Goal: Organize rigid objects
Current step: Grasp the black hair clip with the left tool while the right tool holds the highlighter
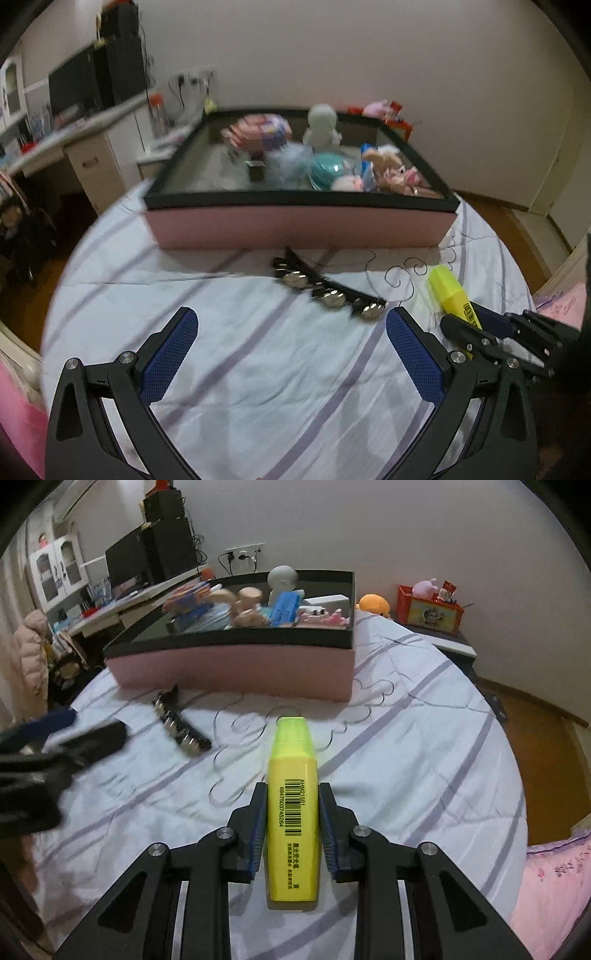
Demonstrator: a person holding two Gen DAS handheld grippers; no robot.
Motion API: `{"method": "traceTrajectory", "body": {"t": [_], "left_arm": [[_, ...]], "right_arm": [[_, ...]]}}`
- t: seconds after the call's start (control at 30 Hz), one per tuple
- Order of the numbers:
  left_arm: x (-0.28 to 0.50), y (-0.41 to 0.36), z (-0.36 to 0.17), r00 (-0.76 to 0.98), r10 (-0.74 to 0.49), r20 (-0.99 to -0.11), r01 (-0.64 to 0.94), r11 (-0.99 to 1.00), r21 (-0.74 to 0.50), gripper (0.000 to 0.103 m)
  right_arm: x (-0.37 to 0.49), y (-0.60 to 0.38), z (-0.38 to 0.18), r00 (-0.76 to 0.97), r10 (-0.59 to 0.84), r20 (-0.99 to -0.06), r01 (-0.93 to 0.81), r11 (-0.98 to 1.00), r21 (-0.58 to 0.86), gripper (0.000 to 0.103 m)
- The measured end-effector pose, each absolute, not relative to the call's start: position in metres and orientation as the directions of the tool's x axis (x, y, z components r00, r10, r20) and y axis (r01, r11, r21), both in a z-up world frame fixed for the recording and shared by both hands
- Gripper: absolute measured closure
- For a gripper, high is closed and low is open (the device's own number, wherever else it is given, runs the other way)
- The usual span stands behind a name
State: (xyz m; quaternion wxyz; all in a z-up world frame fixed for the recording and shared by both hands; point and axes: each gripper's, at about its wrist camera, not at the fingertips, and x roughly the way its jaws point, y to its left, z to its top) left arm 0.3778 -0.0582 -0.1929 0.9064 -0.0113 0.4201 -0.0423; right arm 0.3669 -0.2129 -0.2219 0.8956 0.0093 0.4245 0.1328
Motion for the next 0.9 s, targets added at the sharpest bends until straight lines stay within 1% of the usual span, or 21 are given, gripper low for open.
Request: {"method": "traceTrajectory", "body": {"t": [0.13,0.3,0.4,0.47,0.57,0.63,0.9], "left_arm": [[0.401,-0.075,-0.205,0.613,-0.095,-0.785,0.051,0.995,-0.081,0.000],[0.422,-0.079,-0.227,0.556,-0.024,-0.831,-0.033,0.998,-0.051,0.000],[0.424,-0.077,-0.229,0.562,0.036,-0.826,-0.056,0.998,0.005,0.000],[0.420,-0.068,-0.227,0.567,0.040,-0.823,-0.077,0.997,-0.004,0.000],[0.408,-0.050,-0.229,0.561,0.072,-0.825,-0.103,0.995,0.017,0.000],[0.401,-0.037,-0.230,0.563,0.074,-0.823,-0.125,0.992,0.003,0.000],[0.415,-0.045,-0.231,0.576,0.062,-0.815,-0.034,0.998,0.051,0.000]], "right_arm": [[0.377,-0.218,-0.226,0.592,0.282,-0.755,-0.241,0.956,0.168,0.076],[0.384,-0.221,-0.228,0.580,0.316,-0.750,-0.255,0.946,0.201,0.076],[0.386,-0.222,-0.229,0.575,0.333,-0.747,-0.262,0.940,0.218,0.076],[0.385,-0.222,-0.229,0.576,0.336,-0.746,-0.266,0.939,0.218,0.076],[0.382,-0.217,-0.227,0.578,0.329,-0.747,-0.276,0.940,0.201,0.076],[0.382,-0.215,-0.227,0.576,0.338,-0.745,-0.283,0.937,0.206,0.076],[0.383,-0.206,-0.227,0.571,0.336,-0.749,-0.283,0.937,0.205,0.076]]}}
